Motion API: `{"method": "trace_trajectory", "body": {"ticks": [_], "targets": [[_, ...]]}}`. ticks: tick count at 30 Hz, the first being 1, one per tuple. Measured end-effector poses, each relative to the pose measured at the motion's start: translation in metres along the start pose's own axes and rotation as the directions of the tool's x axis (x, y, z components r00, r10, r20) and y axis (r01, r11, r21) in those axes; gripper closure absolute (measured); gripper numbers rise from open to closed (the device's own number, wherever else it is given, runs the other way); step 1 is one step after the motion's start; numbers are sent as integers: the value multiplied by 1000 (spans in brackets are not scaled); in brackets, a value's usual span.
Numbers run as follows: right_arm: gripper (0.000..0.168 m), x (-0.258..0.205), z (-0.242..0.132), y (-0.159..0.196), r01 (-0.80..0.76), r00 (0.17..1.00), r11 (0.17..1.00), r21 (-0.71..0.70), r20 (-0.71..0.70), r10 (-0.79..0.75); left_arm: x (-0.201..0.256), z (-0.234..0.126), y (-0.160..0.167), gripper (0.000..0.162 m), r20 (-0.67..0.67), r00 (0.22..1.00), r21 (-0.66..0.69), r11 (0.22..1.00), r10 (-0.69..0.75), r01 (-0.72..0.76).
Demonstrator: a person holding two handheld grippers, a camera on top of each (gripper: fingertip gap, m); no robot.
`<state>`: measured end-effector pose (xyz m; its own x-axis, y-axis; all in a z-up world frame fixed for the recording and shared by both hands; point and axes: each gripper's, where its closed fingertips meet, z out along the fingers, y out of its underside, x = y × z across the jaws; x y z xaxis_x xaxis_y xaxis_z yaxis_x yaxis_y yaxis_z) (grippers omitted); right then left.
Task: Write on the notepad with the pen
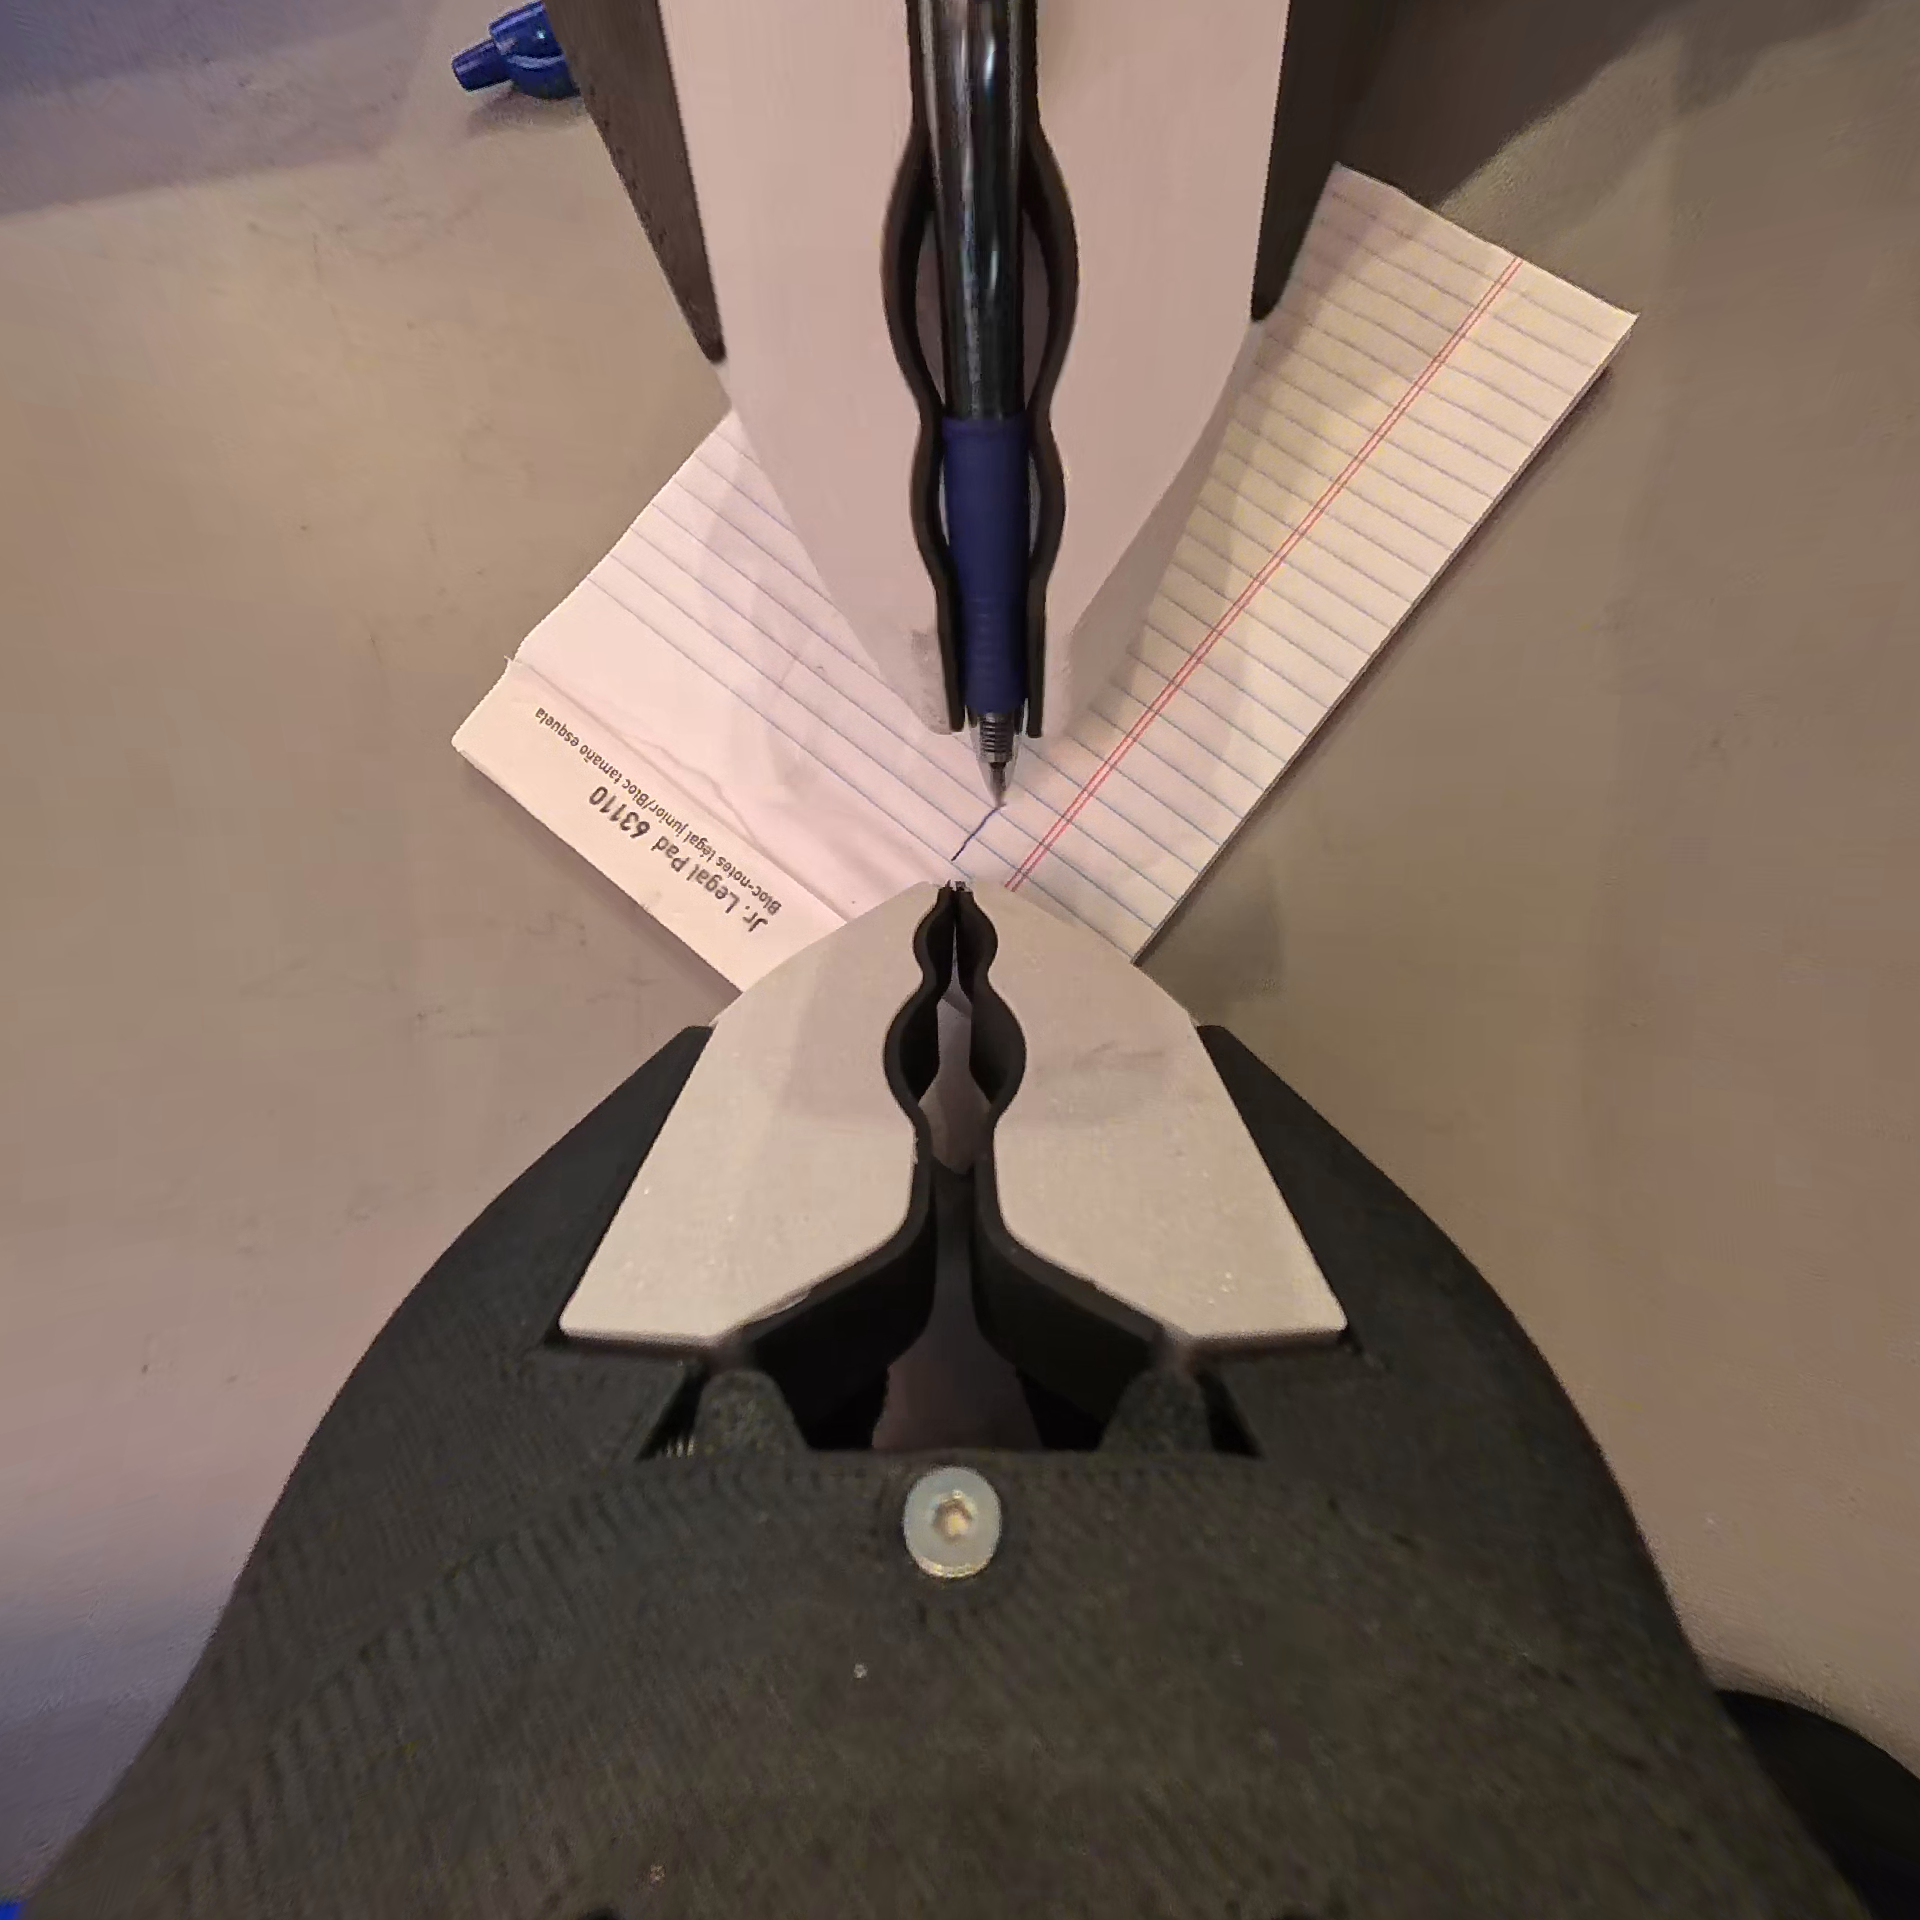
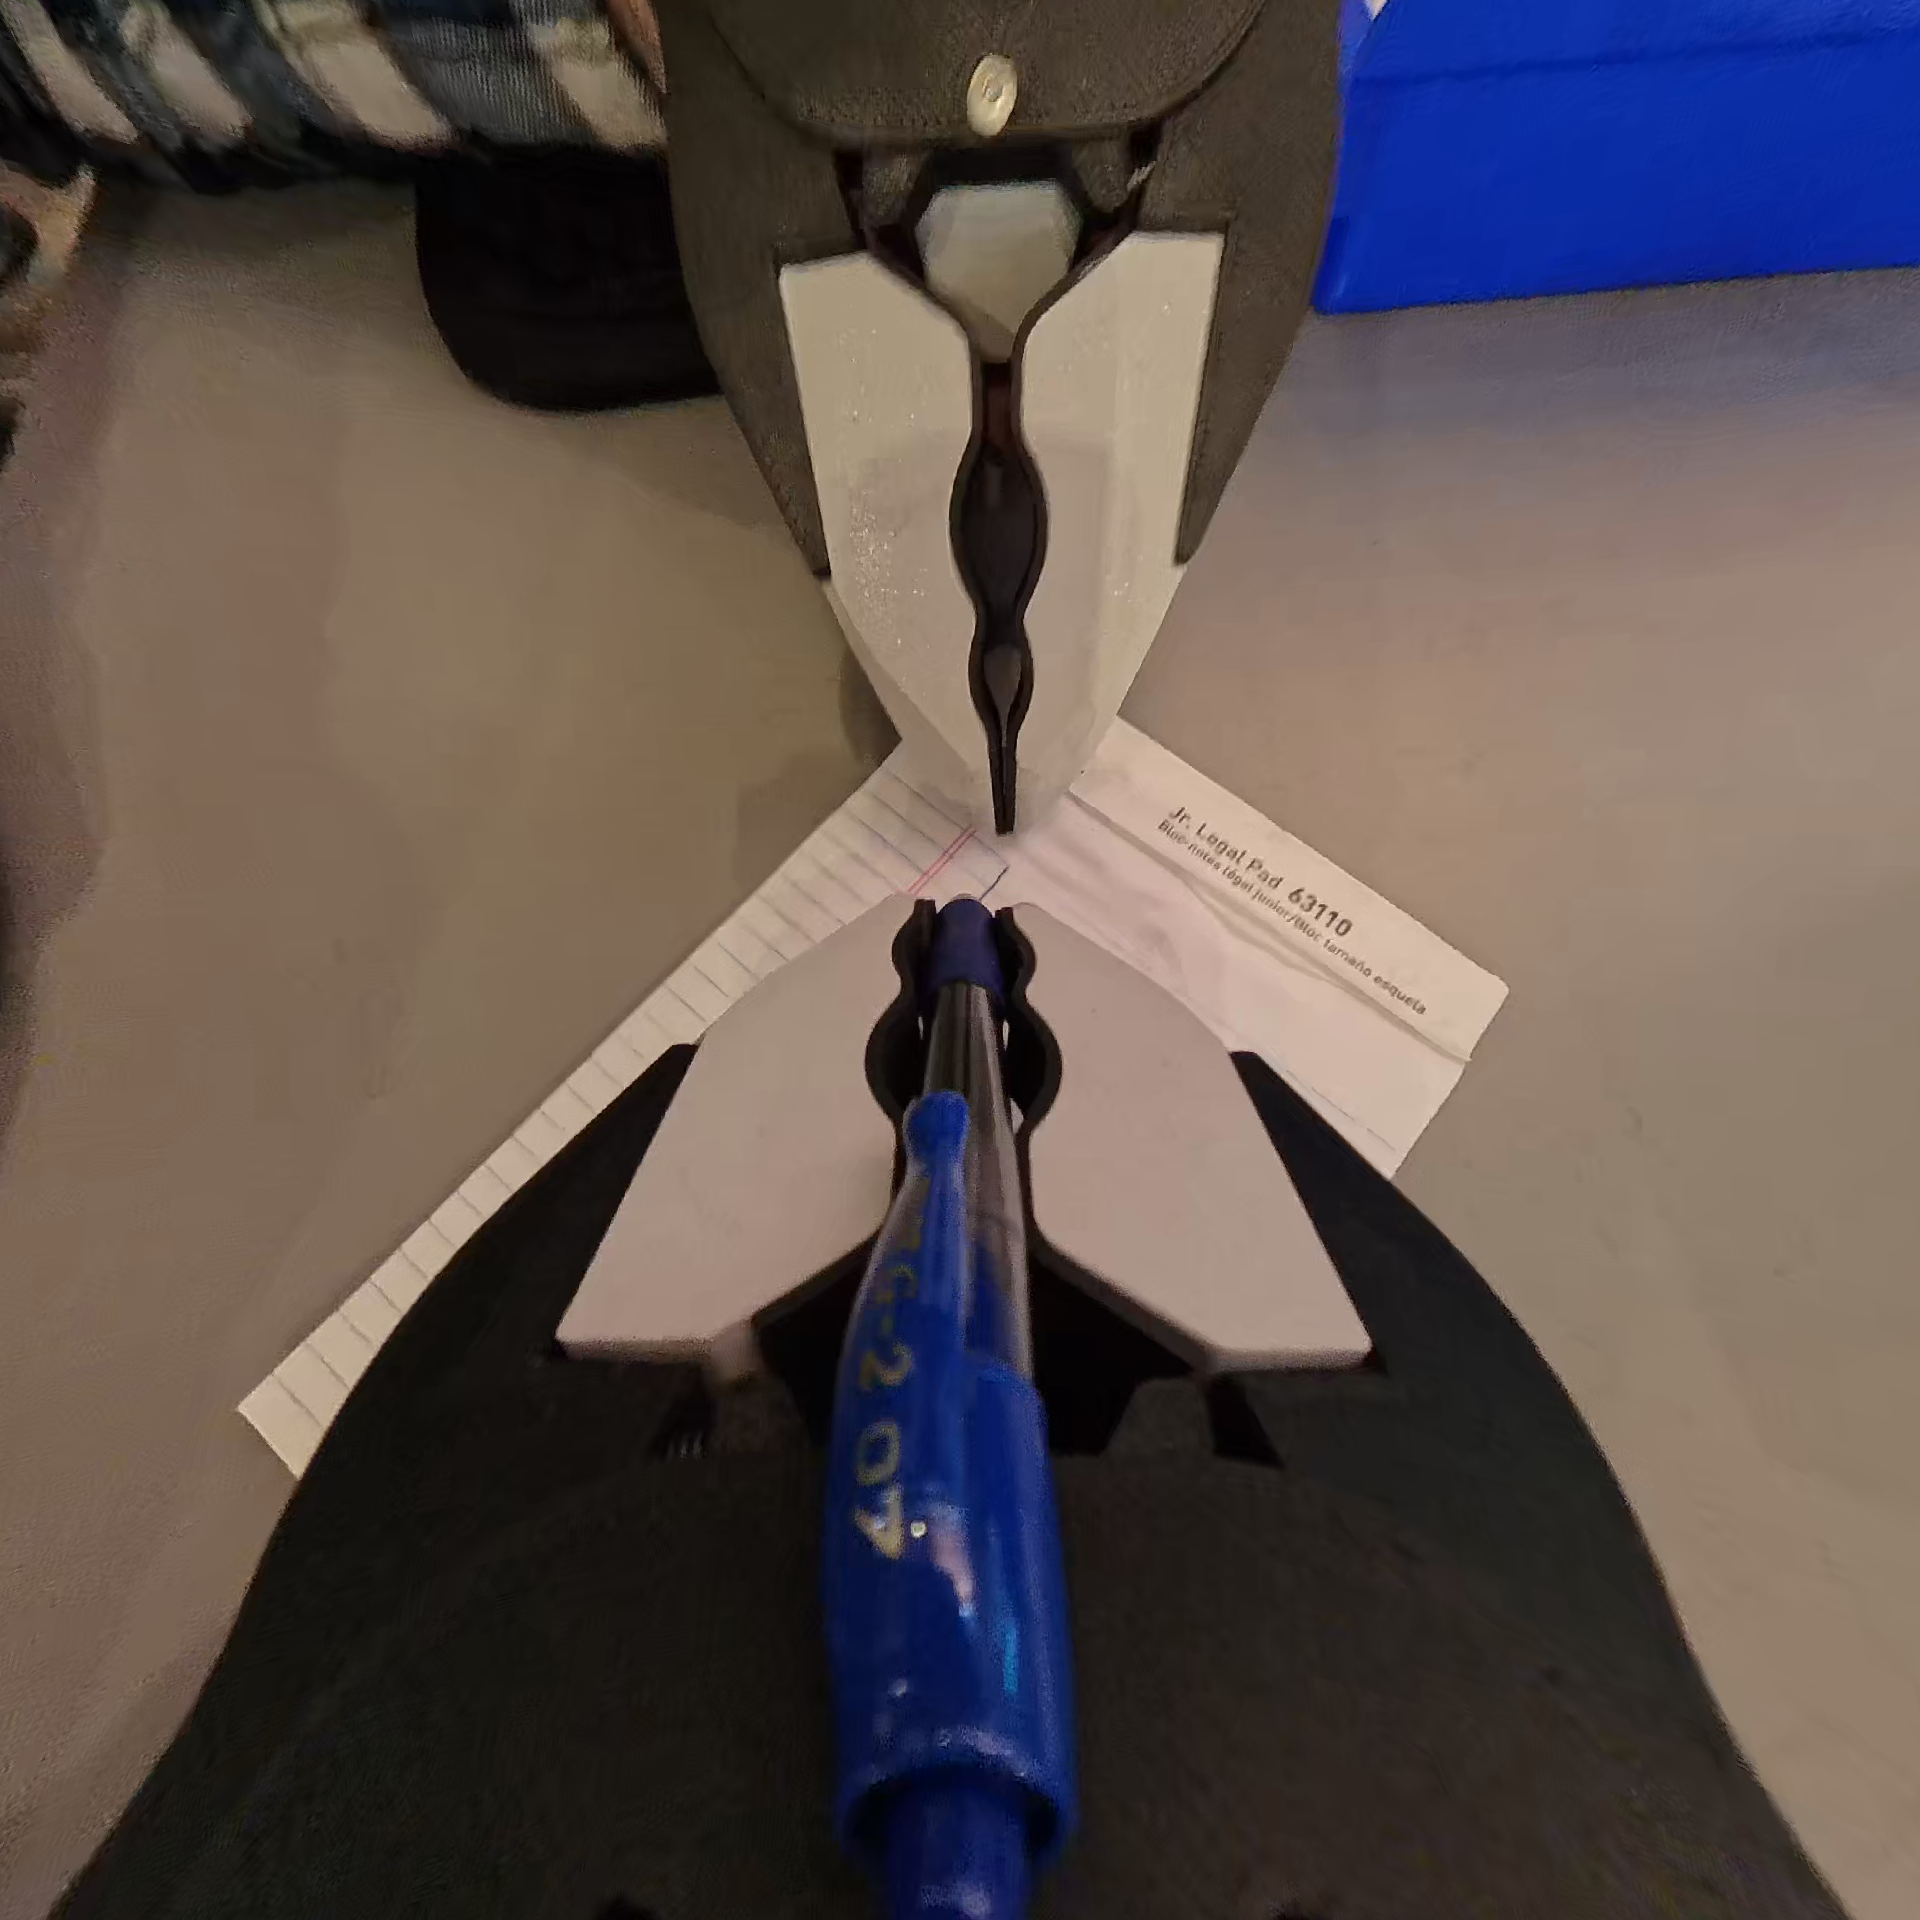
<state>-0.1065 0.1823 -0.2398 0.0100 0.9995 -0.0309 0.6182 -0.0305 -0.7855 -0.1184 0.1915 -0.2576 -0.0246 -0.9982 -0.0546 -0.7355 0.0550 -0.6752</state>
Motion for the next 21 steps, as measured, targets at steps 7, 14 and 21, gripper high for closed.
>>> {"method": "trace_trajectory", "body": {"ticks": [7, 14, 21], "targets": [[158, 5, 6, -5, 16, 1000, 1000, -12, -18, -16, 0, 0, 0, 162, -4, 1000, 1, 1000, -5, 5], [157, 9, 7, -2, -1, 999, 1000, -22, -40, 0, 0, 0, 0, 162, -4, 1000, 4, 1000, -7, 7], [157, 4, 10, 1, 24, 1000, 999, -46, -14, -25, 0, 0, 0, 162, -5, 1000, 3, 1000, -7, 7]]}}
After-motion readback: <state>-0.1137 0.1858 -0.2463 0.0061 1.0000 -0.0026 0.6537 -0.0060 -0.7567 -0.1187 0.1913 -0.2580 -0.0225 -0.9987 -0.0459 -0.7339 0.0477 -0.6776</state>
